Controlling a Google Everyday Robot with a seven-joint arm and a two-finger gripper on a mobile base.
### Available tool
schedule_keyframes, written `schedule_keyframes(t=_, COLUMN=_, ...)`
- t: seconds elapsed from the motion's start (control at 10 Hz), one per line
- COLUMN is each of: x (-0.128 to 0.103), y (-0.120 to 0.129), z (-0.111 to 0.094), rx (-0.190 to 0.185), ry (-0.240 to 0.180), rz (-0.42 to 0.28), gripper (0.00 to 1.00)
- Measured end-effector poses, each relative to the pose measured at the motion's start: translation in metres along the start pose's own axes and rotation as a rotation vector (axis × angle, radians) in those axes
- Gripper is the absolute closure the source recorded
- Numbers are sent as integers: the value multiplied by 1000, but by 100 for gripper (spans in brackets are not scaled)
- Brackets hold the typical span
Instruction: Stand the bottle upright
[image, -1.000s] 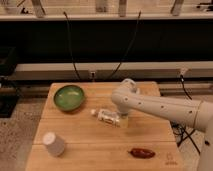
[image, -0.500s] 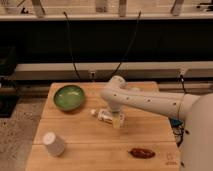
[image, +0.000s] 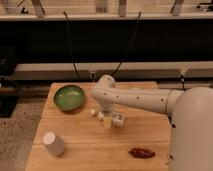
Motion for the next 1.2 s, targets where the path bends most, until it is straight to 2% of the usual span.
schedule_keyframes(t=0.4, x=-11, y=-6, z=9, rx=-3, ry=31, rz=32, gripper=20)
schedule_keyframes(t=0.7, x=-16, y=-8, z=19, rx=-23, ry=67, rz=29, gripper=21)
schedule_keyframes(t=0.9, x=-18, y=-8, z=24, rx=-38, ry=79, rz=21, gripper=34)
schedule_keyframes(t=1.0, x=-17, y=-8, z=26, rx=-47, ry=84, rz=16, gripper=48)
schedule_keyframes(t=1.1, x=-17, y=-8, z=27, rx=-49, ry=85, rz=12, gripper=54)
schedule_keyframes(t=1.2, x=-16, y=-6, z=27, rx=-55, ry=82, rz=0, gripper=63)
